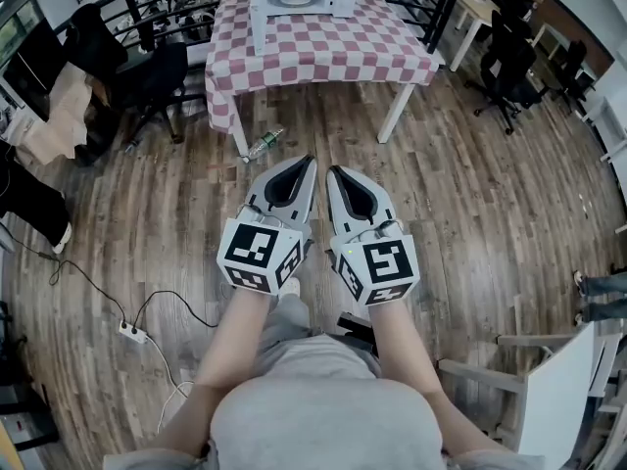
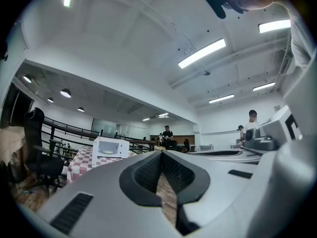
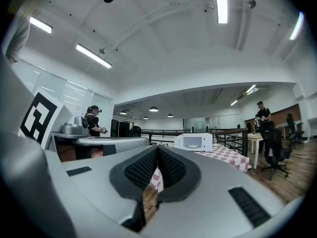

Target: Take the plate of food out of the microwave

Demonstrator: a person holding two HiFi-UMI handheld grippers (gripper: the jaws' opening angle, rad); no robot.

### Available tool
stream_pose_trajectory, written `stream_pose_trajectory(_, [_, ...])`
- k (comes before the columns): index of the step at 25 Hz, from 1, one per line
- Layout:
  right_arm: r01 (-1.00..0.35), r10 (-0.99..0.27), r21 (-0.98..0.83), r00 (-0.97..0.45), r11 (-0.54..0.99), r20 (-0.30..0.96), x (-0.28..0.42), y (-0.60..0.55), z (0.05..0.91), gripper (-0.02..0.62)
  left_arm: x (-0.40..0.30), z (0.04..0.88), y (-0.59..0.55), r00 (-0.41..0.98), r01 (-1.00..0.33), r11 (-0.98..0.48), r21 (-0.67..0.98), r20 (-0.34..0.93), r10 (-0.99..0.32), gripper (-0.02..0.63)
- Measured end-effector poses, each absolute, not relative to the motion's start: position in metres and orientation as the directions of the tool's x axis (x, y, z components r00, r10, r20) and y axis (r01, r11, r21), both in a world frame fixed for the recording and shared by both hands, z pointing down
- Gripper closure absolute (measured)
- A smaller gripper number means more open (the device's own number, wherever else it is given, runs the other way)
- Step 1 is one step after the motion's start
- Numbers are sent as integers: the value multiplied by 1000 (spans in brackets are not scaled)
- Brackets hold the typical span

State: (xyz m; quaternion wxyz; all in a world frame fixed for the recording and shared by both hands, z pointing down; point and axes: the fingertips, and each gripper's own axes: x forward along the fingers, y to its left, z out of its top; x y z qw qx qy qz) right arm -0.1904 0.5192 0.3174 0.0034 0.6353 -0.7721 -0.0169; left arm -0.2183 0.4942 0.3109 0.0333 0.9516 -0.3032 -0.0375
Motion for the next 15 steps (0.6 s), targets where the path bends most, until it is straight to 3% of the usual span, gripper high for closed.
stream_pose_trajectory(15, [-989, -989, 30, -149, 148, -18, -183, 405, 310, 571, -210, 300, 378, 833, -547, -834, 75, -57, -551, 603])
